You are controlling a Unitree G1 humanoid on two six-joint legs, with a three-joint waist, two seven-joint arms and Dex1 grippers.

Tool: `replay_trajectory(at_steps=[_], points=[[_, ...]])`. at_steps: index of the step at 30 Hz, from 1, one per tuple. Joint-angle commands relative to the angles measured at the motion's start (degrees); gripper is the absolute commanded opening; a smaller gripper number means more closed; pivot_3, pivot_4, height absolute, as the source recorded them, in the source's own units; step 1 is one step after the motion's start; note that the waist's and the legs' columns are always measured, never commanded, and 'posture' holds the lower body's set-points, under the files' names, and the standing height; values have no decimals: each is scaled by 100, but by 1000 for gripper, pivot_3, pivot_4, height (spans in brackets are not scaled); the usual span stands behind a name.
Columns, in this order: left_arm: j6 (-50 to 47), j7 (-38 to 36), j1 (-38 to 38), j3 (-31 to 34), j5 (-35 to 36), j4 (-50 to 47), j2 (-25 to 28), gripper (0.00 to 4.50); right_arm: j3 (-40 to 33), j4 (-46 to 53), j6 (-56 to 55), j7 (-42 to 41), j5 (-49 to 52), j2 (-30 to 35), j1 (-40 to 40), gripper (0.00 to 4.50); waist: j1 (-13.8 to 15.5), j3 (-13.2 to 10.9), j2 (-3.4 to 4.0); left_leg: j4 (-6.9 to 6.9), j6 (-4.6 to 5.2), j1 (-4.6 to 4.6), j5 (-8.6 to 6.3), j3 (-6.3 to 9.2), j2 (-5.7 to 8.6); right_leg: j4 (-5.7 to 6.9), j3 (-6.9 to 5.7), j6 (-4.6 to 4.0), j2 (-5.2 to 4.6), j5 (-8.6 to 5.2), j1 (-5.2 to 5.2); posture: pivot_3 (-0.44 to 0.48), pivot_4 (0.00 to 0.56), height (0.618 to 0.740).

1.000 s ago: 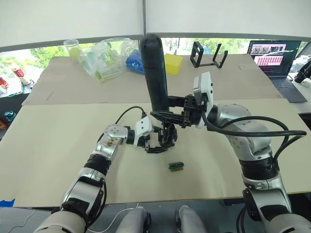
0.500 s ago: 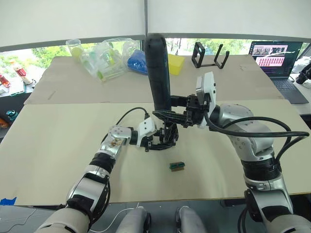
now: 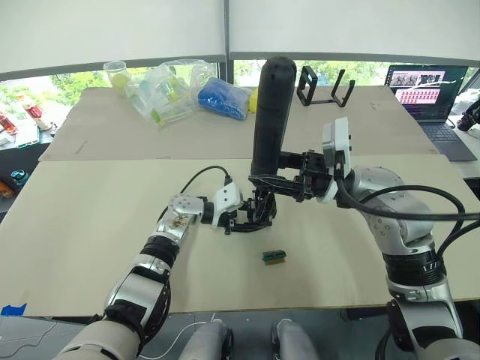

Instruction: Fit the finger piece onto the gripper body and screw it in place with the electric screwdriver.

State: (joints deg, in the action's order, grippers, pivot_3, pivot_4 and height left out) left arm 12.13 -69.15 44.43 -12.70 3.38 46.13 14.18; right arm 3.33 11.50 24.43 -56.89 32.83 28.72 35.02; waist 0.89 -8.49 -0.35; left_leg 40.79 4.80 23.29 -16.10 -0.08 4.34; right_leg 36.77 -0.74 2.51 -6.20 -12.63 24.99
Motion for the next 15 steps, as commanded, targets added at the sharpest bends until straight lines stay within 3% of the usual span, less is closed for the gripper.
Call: replay_trajectory(at_steps=[1, 12, 15], points=[[100, 192, 50, 125, 17, -51, -15, 2273, 157, -334, 108, 94, -283, 47, -189, 1913, -1, 0, 0, 1, 0, -3, 0, -1, 0, 0, 0, 0, 0, 0, -2, 0, 150, 740], [22, 105, -89, 85, 31, -204, 32, 2273, 374, -562, 296, -17, -244, 12, -147, 1913, 1, 10, -3, 1, 2, -14, -2, 1, 0, -1, 2, 0, -4, 0, -8, 0, 150, 740], [11, 106, -77, 89, 31, -194, 30, 2273, 512, -705, -111, -272, -520, 95, -120, 1913, -2, 12, -4, 1, 1, -15, -2, 1, 0, -1, 2, 0, -5, 0, -7, 0, 150, 740]])
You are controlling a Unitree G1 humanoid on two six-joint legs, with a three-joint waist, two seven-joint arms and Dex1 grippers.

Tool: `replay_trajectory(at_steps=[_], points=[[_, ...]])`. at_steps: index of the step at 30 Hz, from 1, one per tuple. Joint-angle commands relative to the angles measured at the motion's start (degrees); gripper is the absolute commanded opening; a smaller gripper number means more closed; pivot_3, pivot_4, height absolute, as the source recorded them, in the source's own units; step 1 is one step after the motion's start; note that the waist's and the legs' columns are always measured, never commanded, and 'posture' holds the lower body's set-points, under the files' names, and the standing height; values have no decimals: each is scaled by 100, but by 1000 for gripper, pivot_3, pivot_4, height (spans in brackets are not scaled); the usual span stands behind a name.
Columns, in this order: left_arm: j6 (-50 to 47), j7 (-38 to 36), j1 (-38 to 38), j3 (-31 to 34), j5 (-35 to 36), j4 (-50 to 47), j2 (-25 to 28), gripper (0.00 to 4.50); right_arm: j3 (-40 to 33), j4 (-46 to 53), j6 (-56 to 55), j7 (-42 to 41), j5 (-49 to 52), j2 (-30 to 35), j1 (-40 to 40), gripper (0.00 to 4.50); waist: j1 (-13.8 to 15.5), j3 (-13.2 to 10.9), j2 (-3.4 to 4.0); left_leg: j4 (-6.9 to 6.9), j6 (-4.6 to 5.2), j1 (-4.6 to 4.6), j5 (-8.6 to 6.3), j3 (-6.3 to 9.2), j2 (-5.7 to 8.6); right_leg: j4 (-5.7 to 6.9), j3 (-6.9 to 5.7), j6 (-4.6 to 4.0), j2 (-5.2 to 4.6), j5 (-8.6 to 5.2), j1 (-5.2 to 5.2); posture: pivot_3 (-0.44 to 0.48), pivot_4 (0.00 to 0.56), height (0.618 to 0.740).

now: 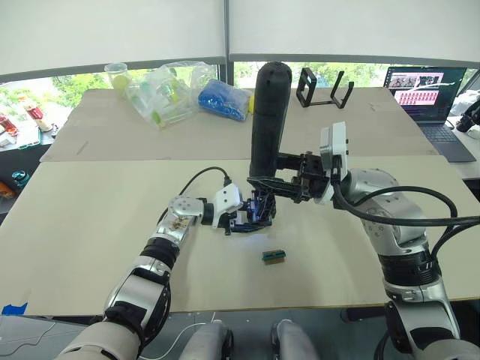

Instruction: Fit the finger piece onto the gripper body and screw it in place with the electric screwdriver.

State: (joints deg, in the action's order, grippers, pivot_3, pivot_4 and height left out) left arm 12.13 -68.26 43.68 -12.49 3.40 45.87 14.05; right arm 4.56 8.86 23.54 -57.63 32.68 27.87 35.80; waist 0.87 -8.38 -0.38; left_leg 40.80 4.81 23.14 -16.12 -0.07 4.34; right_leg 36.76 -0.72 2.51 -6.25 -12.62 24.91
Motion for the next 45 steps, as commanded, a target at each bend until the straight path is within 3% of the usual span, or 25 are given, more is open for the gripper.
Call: replay_trajectory(at_steps=[1, 23, 39, 45], points=[[8, 21, 6, 68, 27, -161, 40, 2273, 399, -488, -59, -218, -529, 181, -188, 1913, -1, 2, -1, 0, 0, 0, 0, 0, 0, 0, 0, 0, 0, 0, 0, 0, 150, 740], [-18, 38, 85, 106, 33, -102, 69, 2273, 391, -772, -211, -28, -550, 74, -25, 1913, -6, 7, -5, 0, 0, -3, -1, 2, 0, -2, -1, 0, -7, 0, -2, 0, 150, 740], [-78, 14, -18, 24, -42, 11, 63, 2273, -706, 662, 438, 932, 885, -367, 948, 1913, -8, 6, -5, 0, -3, 36, 2, 2, 0, 0, -2, 0, -8, 0, 35, 0, 150, 740], [-132, 49, 9, 6, -82, 39, 78, 2273, -777, 933, 727, 1018, 1191, -355, 908, 1913, -17, 6, -5, -2, -2, 34, 1, 2, 0, -1, -3, 0, -7, 0, 29, 0, 150, 740]])
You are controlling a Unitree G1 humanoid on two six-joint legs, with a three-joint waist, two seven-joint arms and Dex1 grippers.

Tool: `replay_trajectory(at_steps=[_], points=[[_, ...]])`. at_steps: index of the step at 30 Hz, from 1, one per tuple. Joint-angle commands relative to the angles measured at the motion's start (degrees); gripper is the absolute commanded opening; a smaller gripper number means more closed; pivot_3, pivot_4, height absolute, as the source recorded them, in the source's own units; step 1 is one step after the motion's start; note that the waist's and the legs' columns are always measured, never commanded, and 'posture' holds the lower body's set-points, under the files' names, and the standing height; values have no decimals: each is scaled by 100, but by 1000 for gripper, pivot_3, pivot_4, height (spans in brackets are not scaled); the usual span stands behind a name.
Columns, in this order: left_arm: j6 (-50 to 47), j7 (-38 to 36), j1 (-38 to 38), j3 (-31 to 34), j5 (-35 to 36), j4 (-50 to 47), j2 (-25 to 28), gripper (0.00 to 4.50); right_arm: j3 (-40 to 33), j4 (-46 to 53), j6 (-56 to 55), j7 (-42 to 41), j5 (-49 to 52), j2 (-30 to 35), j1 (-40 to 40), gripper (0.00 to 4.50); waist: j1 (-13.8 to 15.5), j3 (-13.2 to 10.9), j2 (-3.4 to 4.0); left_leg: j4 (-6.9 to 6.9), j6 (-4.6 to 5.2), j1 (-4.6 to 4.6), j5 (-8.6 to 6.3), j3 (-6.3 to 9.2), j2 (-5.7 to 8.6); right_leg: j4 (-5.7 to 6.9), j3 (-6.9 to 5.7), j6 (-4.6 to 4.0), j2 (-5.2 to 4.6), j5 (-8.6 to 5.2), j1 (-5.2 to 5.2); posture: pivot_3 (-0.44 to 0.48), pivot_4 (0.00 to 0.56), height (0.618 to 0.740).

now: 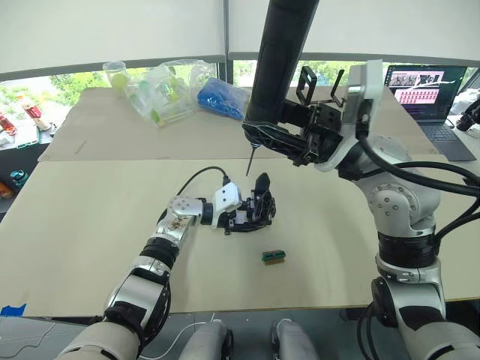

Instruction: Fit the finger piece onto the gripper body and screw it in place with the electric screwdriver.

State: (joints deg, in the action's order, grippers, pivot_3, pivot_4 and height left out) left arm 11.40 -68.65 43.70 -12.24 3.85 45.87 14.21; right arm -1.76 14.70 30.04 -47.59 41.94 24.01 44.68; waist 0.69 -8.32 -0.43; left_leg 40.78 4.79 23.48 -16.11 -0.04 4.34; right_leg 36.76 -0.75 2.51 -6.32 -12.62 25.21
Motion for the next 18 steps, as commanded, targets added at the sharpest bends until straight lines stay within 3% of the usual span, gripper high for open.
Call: replay_trajectory(at_steps=[1, 3, 7, 8, 13, 18], points=[[-119, 113, 40, -1, -124, 39, 80, 2273, -152, 432, 157, 13, 341, 47, -5, 1913, 2, 0, 0, 0, 0, 0, 0, 0, 0, 0, 0, 0, 0, 0, 0, 0, 150, 740], [-205, 70, 76, 29, -89, 13, 128, 2273, -176, 556, 310, 19, 488, 70, -31, 1913, -1, 0, 0, 0, 1, 1, 0, 0, 0, 0, 1, 0, 0, 0, 2, 0, 150, 740], [-392, -368, -26, 91, 83, -484, 508, 4211, -236, 898, 755, -81, 1026, 226, -165, 1913, -21, -1, -1, -1, 0, 5, 0, 0, 0, 1, 1, 0, 2, 0, 7, 0, 150, 740], [-508, -559, -125, 86, 164, -792, 666, 4500, -256, 985, 866, -154, 1199, 303, -244, 1913, -35, -1, -1, -5, 0, 7, 0, 0, 0, 5, 1, 0, 4, 0, 11, 0, 150, 740], [-1405, -1246, -730, 52, 670, -2543, 1381, 4500, -320, 1362, 1332, -420, 1940, 721, -631, 1913, -65, -3, 2, -10, 4, 11, -2, 1, -4, 6, 4, 0, -4, 0, 6, 0, 150, 740], [-2016, -1529, -1418, -202, 982, -4204, 1775, 4500, -108, 1672, 744, -573, 1115, 879, -1453, 1913, -31, -3, 2, -8, 9, 19, -6, 13, -4, -5, 10, 0, -10, 0, 1, 0, 150, 740]])
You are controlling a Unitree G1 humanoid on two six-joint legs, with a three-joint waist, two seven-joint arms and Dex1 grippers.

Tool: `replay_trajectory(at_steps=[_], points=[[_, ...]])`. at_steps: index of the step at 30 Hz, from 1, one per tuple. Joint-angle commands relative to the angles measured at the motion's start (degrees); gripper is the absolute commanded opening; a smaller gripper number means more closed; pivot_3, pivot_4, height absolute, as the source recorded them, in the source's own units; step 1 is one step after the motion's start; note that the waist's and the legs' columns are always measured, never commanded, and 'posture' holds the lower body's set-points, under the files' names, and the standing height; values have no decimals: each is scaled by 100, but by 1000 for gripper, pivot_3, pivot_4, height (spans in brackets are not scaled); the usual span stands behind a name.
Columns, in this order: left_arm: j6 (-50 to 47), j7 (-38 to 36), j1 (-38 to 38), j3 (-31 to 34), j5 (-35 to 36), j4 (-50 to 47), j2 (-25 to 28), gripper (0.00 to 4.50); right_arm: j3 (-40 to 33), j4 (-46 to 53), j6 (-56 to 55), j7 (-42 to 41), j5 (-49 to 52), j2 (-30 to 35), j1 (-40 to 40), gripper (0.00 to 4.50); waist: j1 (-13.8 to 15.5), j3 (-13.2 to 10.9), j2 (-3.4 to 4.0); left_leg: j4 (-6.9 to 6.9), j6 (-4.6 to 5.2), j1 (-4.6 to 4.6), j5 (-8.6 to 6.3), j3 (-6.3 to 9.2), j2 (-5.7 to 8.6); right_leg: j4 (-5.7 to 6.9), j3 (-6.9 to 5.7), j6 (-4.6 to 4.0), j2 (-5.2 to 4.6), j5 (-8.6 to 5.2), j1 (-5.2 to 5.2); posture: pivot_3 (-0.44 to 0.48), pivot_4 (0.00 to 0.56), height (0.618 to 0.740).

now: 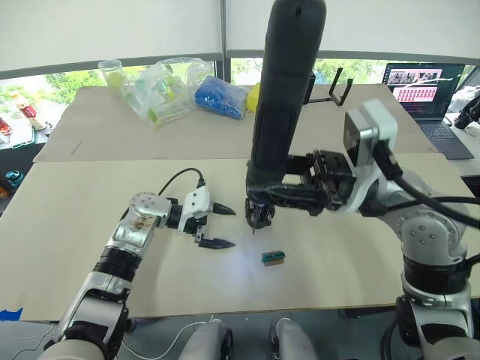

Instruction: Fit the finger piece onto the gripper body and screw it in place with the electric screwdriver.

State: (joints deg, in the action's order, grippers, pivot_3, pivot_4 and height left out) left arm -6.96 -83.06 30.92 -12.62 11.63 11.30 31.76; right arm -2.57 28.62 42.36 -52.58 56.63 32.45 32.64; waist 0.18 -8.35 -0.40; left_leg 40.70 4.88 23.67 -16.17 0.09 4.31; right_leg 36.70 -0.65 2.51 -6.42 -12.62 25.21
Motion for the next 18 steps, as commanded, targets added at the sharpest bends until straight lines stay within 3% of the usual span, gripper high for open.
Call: replay_trajectory(at_steps=[1, 7, 18], points=[[-234, -45, -218, -222, 210, -897, -17, 4500, 4, 338, -705, -82, -604, 25, -476, 1913, 38, 0, 0, 2, 0, 0, 0, 0, 0, -1, 0, 0, 0, 0, -2, 0, 150, 740], [-163, 325, -458, -537, 34, -1079, -273, 4500, 65, 546, -1553, -11, -1425, -104, -1662, 1913, 64, -1, -1, 7, -3, -14, 2, -7, 4, -8, -4, 0, 7, -1, -5, 0, 150, 740], [136, 604, -456, -704, -128, -679, -418, 4500, 273, 454, -2234, 110, -2080, -367, -2280, 1913, 67, -1, -1, 2, -8, -29, 5, -12, 0, -6, -4, 0, 19, -1, -9, 0, 150, 740]])
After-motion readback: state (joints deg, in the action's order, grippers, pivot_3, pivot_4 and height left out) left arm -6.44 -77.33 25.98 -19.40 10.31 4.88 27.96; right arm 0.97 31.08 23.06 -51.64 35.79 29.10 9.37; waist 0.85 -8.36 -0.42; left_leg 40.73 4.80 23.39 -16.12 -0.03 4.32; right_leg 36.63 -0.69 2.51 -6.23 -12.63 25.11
